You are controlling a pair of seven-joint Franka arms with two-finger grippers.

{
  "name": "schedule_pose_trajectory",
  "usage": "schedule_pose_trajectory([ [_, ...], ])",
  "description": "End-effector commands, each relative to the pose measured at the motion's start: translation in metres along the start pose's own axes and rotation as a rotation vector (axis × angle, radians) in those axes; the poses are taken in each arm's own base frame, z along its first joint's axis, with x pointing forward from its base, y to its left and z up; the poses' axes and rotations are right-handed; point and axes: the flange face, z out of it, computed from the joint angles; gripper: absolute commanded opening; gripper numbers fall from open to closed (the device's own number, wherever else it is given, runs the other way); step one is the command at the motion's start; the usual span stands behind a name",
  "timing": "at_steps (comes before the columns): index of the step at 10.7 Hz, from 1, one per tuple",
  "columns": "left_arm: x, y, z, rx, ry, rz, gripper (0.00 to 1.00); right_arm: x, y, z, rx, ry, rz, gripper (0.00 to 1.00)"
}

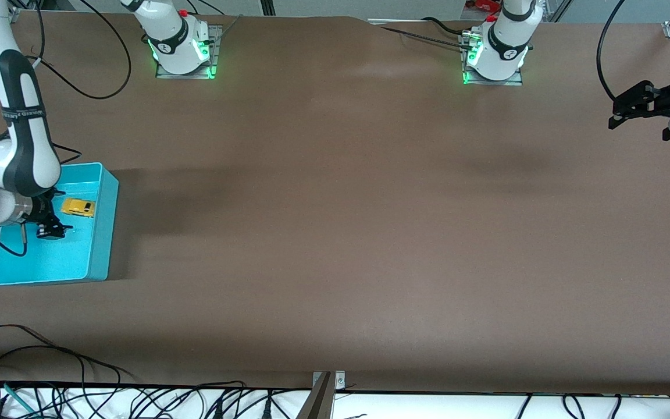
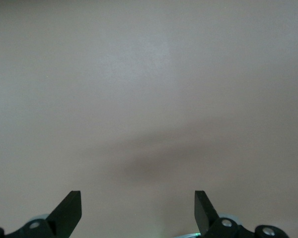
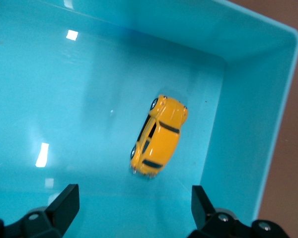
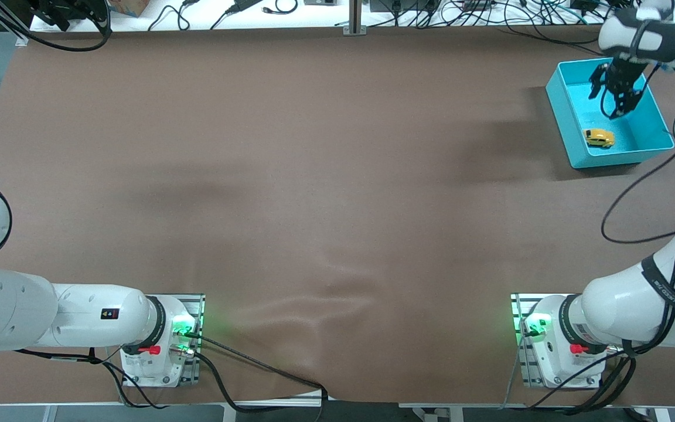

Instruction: Wind up and store yellow beetle car

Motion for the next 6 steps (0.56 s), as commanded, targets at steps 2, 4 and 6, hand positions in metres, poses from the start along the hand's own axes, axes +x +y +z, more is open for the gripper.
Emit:
schedule_pose_trajectory([
  [2,-0.001,0.001,-0.007,0.014,-0.004,-0.007,1.00,-0.013,-0.006,-0.100,-0.013,-0.008,-0.177,1.00],
  [4,-0.001,0.000,-0.007,0.012,-0.005,-0.008,1.00,-0.029,-0.004,-0.151,0.053,-0.004,-0.367,1.00],
  [6,-0.001,-0.001,-0.006,0.011,-0.006,-0.010,1.00,-0.047,0.005,-0.187,0.143,-0.033,-0.512,1.00],
])
